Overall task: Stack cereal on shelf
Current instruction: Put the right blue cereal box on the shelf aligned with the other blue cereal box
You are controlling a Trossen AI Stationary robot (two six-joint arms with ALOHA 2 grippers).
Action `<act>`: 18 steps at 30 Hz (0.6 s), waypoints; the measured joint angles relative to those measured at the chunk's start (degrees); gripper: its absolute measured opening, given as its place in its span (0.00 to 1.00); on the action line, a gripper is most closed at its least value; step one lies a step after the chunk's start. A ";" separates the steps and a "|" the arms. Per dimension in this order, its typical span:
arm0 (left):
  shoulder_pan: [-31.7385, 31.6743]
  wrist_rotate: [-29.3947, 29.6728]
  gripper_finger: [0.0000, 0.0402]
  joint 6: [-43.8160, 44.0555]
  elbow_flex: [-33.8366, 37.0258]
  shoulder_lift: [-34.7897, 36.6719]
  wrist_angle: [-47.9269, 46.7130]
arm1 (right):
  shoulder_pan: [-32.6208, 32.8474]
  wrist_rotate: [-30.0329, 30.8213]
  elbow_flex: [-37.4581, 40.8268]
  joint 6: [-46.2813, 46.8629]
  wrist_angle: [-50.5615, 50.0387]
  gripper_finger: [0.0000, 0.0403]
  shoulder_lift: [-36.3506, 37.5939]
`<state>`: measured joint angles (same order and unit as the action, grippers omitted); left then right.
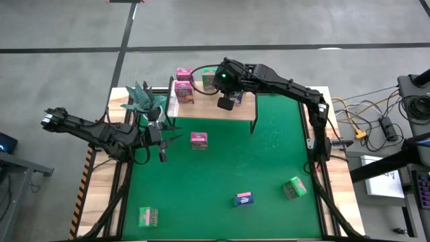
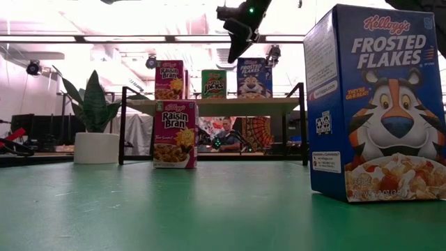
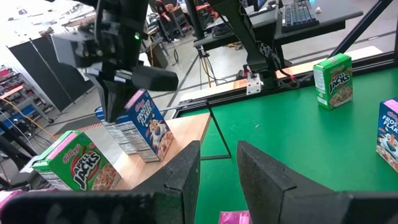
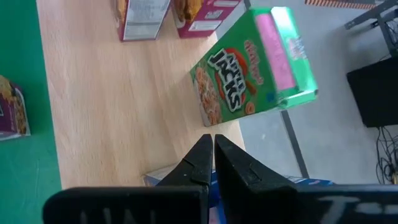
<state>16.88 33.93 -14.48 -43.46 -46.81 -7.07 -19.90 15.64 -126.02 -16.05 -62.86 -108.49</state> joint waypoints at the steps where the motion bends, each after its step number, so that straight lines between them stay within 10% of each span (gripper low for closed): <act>1: 0.01 0.00 0.22 0.00 0.00 0.00 0.00 | 0.00 0.01 -0.52 0.00 -0.03 0.02 0.02; 18: 0.00 0.00 0.22 0.00 0.02 0.00 -0.28 | -3.85 -4.96 -4.83 0.44 -9.61 0.02 0.15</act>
<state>16.88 33.93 -14.48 -43.44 -46.81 -7.35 -23.75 10.68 -130.85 -15.61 -72.48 -108.33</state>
